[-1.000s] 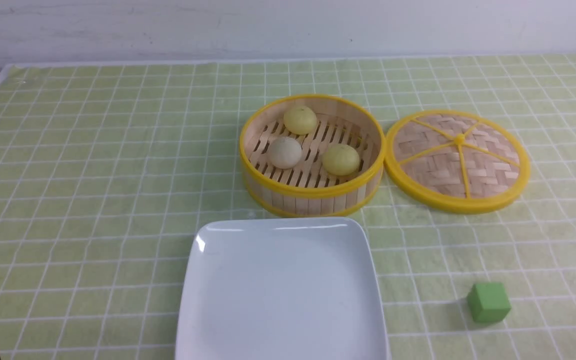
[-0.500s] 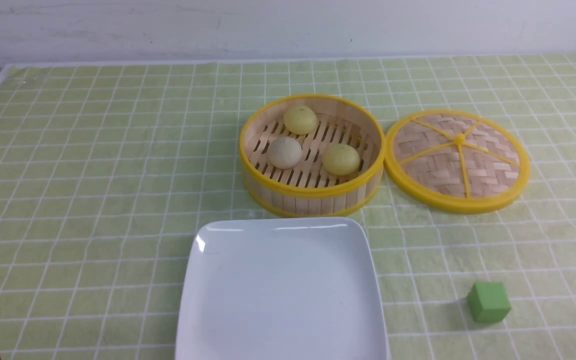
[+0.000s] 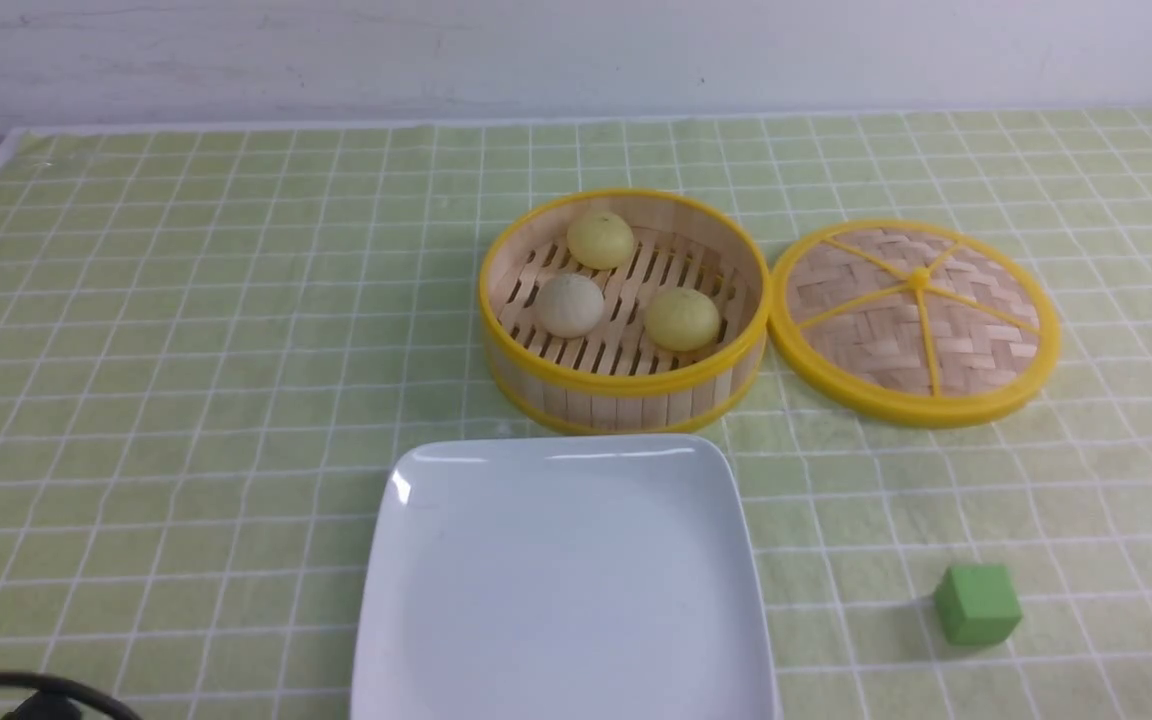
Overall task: Put the steamed buns into the plate on the green tablecloth.
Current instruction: 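Reach toward a bun in the bamboo steamer with the right gripper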
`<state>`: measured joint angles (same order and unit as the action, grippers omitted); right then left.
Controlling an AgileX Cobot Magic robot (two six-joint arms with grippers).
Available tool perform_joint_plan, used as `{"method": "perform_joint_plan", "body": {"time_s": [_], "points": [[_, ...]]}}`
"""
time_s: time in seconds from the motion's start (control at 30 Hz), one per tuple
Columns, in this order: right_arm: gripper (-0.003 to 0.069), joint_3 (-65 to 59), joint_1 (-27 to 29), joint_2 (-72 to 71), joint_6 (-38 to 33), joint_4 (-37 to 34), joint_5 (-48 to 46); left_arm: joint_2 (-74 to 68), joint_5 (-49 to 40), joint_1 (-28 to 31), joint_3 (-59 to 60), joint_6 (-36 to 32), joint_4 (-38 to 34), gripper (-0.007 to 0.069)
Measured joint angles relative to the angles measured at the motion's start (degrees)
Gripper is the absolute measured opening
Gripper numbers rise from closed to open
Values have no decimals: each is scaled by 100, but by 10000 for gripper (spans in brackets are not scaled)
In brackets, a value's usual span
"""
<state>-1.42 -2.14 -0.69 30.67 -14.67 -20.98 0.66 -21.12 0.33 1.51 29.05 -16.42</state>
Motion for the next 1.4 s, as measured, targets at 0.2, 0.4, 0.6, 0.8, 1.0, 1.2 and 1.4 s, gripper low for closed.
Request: {"method": "perform_joint_plan", "body": {"time_s": [0.2,0.4,0.6,0.8,1.0,1.2,1.4], "points": [[242,0,0,0,672,-882,230,0,57,0,6,1456,-1621,242],[230,7,0,0,689,-882,512,0,472,0,6,1556,-1748,242],[93,856,0,9,-170,-512,579,0,1115,0,10,1455,-1772,242],[-10,1838,0,717,-928,354,221,0,1511,0,10,1244,-1795,210],[-7,3140,0,2259,-973,1278,-1099,0,614,0,-999,54,-1492,31],[-5,4575,0,4477,-986,2045,-2822,-1346,-1395,0,-2347,-1321,-1390,2],[2,5232,-58,6729,-1971,681,-3307,-4048,-3398,0,-3076,-2796,-1183,2]]}}
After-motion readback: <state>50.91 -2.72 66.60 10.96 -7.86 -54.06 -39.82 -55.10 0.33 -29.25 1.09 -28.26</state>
